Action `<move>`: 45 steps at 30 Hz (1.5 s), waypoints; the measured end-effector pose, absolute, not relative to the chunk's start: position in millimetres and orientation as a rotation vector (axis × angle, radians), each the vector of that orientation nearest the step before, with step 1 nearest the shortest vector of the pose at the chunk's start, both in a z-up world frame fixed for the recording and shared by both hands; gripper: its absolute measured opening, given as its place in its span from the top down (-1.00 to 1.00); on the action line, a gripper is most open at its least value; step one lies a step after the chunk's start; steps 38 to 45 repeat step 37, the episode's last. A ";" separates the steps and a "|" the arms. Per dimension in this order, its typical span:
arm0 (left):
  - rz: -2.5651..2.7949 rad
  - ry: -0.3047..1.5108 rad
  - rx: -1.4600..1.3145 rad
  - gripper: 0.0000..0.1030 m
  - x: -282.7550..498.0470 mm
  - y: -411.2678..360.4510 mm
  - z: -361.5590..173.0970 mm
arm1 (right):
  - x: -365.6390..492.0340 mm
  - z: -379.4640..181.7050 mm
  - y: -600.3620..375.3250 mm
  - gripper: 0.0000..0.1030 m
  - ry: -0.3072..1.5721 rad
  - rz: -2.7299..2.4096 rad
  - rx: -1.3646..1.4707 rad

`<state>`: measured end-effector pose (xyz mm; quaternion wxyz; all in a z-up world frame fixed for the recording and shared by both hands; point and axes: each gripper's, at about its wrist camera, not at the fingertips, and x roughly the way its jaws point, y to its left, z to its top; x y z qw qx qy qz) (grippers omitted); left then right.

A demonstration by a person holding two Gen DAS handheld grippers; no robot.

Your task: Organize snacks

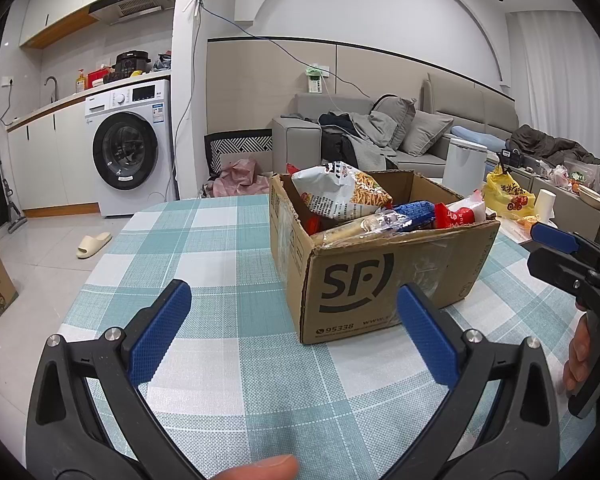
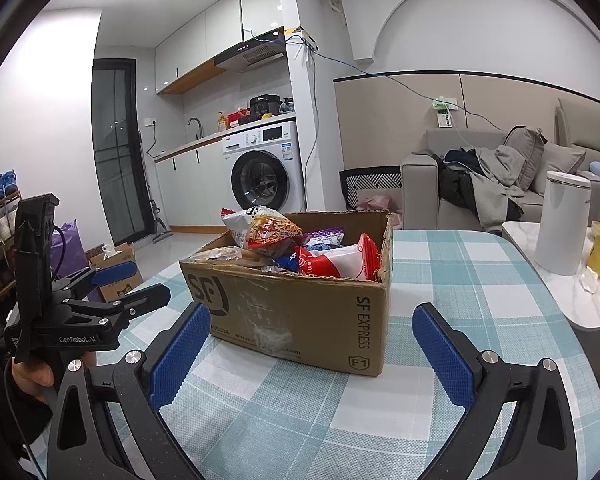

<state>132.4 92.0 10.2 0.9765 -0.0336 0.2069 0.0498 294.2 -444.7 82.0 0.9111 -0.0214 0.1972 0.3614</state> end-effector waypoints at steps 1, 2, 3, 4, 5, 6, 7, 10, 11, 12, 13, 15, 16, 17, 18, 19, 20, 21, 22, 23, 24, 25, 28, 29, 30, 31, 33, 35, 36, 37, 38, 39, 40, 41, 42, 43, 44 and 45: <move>0.099 0.418 -0.067 -0.99 132.9 91.8 10.3 | 294.0 81.8 -444.2 -1.00 0.407 0.746 -0.044; 0.099 0.417 -0.066 -0.99 132.9 92.3 10.2 | 294.0 81.7 -444.6 -1.00 0.407 0.745 -0.044; 0.100 0.417 -0.067 -0.99 132.8 91.8 10.3 | 294.1 81.7 -444.8 -1.00 0.407 0.745 -0.044; 0.100 0.417 -0.067 -0.99 132.9 91.7 10.3 | 293.8 81.6 -444.6 -1.00 0.407 0.746 -0.045; 0.100 0.417 -0.067 -0.99 133.0 92.0 10.1 | 294.0 81.8 -444.8 -1.00 0.407 0.746 -0.044; 0.100 0.418 -0.067 -0.99 133.1 92.2 10.1 | 294.1 81.8 -444.7 -1.00 0.407 0.745 -0.044; 0.100 0.418 -0.067 -0.99 132.9 91.7 10.2 | 293.9 81.7 -444.4 -1.00 0.407 0.745 -0.044; 0.100 0.417 -0.067 -0.99 132.9 91.5 10.2 | 293.8 81.8 -444.6 -1.00 0.407 0.745 -0.044; 0.100 0.417 -0.066 -0.99 132.9 91.7 10.1 | 294.0 81.9 -444.7 -1.00 0.407 0.745 -0.044; 0.099 0.417 -0.066 -0.99 133.0 91.9 10.0 | 293.9 81.8 -444.6 -1.00 0.407 0.746 -0.044; 0.100 0.417 -0.066 -0.99 132.9 91.5 10.1 | 293.9 81.8 -444.4 -1.00 0.407 0.746 -0.044; 0.100 0.417 -0.067 -0.99 132.9 91.5 10.1 | 293.9 81.9 -444.6 -1.00 0.407 0.746 -0.044; 0.100 0.417 -0.067 -0.99 132.9 91.5 10.1 | 294.0 81.8 -444.4 -1.00 0.408 0.746 -0.044; 0.100 0.417 -0.067 -0.99 132.9 91.6 10.0 | 294.0 81.9 -444.6 -1.00 0.408 0.745 -0.044; 0.100 0.417 -0.066 -0.99 133.0 91.3 10.1 | 294.0 82.0 -444.7 -1.00 0.407 0.745 -0.044; 0.100 0.417 -0.066 -0.99 133.0 91.3 10.1 | 293.7 81.9 -444.5 -1.00 0.407 0.746 -0.044; 0.100 0.418 -0.066 -0.99 133.1 91.7 9.9 | 294.0 82.0 -444.5 -1.00 0.407 0.745 -0.044; 0.101 0.418 -0.066 -0.99 133.1 91.7 9.9 | 294.0 82.0 -444.6 -1.00 0.408 0.745 -0.044; 0.102 0.418 -0.067 -0.99 133.0 91.3 10.0 | 294.1 82.0 -444.6 -1.00 0.408 0.745 -0.044; 0.102 0.419 -0.067 -0.99 133.2 91.6 9.8 | 294.0 82.0 -444.5 -1.00 0.408 0.745 -0.044; 0.103 0.420 -0.069 -0.99 133.3 92.3 9.6 | 294.0 82.1 -444.6 -1.00 0.408 0.745 -0.044; 0.102 0.420 -0.069 -0.99 133.6 92.1 9.5 | 294.0 82.1 -444.6 -1.00 0.408 0.745 -0.044; 0.102 0.419 -0.067 -0.99 133.6 92.0 9.6 | 293.9 82.0 -444.3 -1.00 0.408 0.745 -0.044; 0.102 0.419 -0.067 -0.99 133.6 91.8 9.7 | 293.9 82.0 -444.2 -1.00 0.409 0.746 -0.044; 0.101 0.419 -0.067 -0.99 133.6 92.5 9.5 | 294.0 82.2 -444.5 -1.00 0.408 0.746 -0.044; 0.100 0.419 -0.067 -0.99 133.5 92.1 8.9 | 293.7 81.9 -444.0 -1.00 0.409 0.746 -0.044; 0.099 0.419 -0.067 -0.99 133.5 92.0 9.0 | 293.7 81.9 -444.0 -1.00 0.409 0.746 -0.044; 0.099 0.420 -0.067 -0.99 134.5 92.7 8.1 | 293.5 82.0 -443.9 -1.00 0.408 0.746 -0.044; 0.099 0.422 -0.067 -0.99 134.9 93.2 7.6 | 293.6 82.1 -443.9 -1.00 0.408 0.746 -0.045; 0.097 0.420 -0.067 -0.99 134.4 92.5 8.1 | 293.7 82.1 -443.9 -1.00 0.408 0.746 -0.045; 0.097 0.420 -0.067 -0.99 134.4 92.5 8.1 | 293.7 82.1 -443.9 -1.00 0.408 0.746 -0.045; 0.097 0.420 -0.067 -0.99 134.4 92.5 8.1 | 293.7 82.1 -443.9 -1.00 0.408 0.746 -0.045; 0.097 0.420 -0.067 -0.99 134.4 92.5 8.1 | 293.7 82.1 -443.9 -1.00 0.408 0.746 -0.045; 0.097 0.420 -0.067 -0.99 134.4 92.5 8.1 | 293.7 82.1 -443.9 -1.00 0.408 0.746 -0.045; 0.097 0.420 -0.067 -0.99 134.4 92.5 8.1 | 293.7 82.1 -443.9 -1.00 0.408 0.746 -0.045; 0.097 0.420 -0.067 -0.99 134.4 92.5 8.1 | 293.7 82.1 -443.9 -1.00 0.408 0.746 -0.045; 0.097 0.420 -0.067 -0.99 134.4 92.5 8.1 | 293.7 82.1 -443.9 -1.00 0.408 0.746 -0.045; 0.097 0.420 -0.067 -0.99 134.4 92.5 8.1 | 293.7 82.1 -443.9 -1.00 0.408 0.746 -0.045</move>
